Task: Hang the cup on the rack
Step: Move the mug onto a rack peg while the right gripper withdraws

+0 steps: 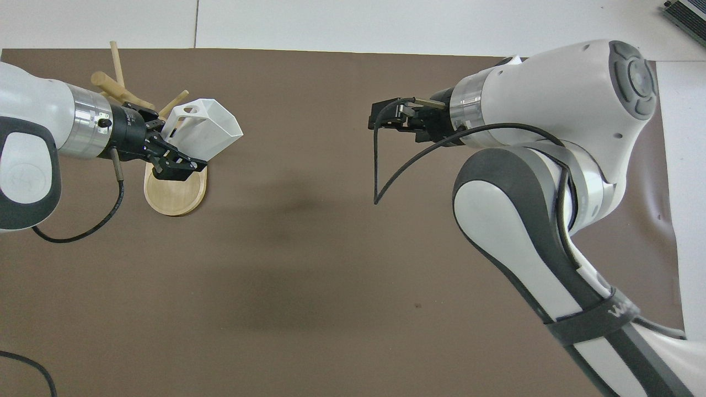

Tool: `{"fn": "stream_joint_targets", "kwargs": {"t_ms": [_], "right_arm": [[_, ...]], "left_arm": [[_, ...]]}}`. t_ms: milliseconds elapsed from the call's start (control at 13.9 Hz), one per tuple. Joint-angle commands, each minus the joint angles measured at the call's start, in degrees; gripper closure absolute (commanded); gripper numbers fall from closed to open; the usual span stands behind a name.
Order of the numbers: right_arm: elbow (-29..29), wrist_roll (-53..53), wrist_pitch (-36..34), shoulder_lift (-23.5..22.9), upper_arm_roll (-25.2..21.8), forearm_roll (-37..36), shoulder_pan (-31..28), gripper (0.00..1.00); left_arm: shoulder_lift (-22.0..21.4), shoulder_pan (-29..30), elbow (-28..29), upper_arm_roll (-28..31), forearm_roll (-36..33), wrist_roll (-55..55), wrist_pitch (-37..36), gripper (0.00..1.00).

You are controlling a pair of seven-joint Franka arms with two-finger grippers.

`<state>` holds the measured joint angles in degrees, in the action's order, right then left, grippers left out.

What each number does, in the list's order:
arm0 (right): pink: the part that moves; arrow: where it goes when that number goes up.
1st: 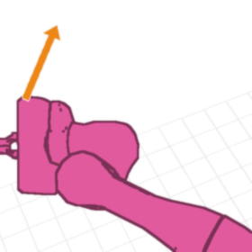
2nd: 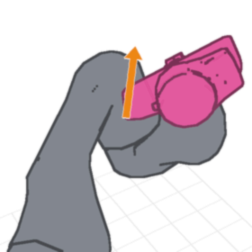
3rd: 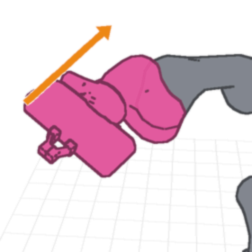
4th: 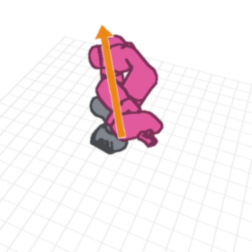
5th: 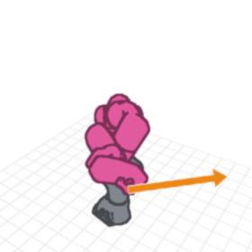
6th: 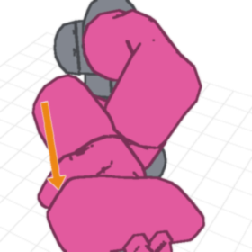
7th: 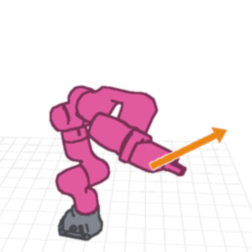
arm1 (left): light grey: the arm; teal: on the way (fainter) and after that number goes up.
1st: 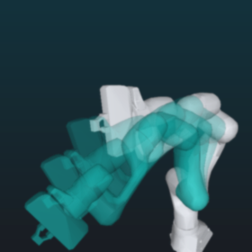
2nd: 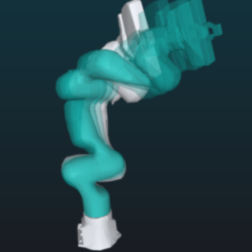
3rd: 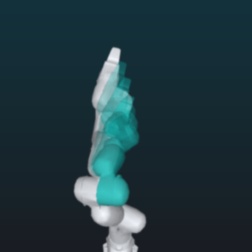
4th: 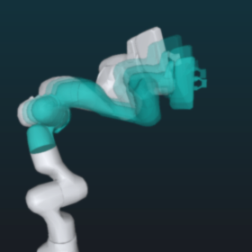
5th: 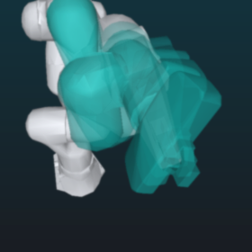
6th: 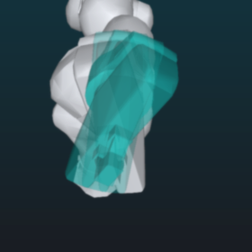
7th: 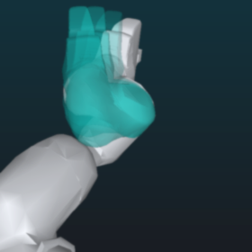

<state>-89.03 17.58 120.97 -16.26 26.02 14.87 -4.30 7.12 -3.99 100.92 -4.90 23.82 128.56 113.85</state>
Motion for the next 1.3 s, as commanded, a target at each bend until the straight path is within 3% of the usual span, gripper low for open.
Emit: {"fn": "stream_joint_targets", "kwargs": {"t_ms": [0, 504, 937, 1225], "right_arm": [[-0.2, -9.9, -5.1, 2.1, -3.9, -7.5, -0.2, 0.00], [-0.2, -15.5, -19.9, 6.2, -11.1, -22.2, -0.3, 0.00], [2.3, -15.5, -31.7, 9.1, -18.9, -22.0, -0.2, 0.00], [2.3, -16.2, -33.8, 10.5, -23.6, -19.9, -0.3, 0.00]], "left_arm": [[-2.9, 1.4, 4.2, 0.2, -0.9, 4.7, 2.7, 1.00], [-2.8, 1.6, 7.5, 0.2, -1.1, 9.8, 7.7, 1.00], [-2.3, 2.9, 7.5, 0.2, -1.1, 11.8, 9.7, 1.00], [-1.9, 2.9, 7.5, 0.2, -1.1, 13.8, 11.9, 1.00]]}}
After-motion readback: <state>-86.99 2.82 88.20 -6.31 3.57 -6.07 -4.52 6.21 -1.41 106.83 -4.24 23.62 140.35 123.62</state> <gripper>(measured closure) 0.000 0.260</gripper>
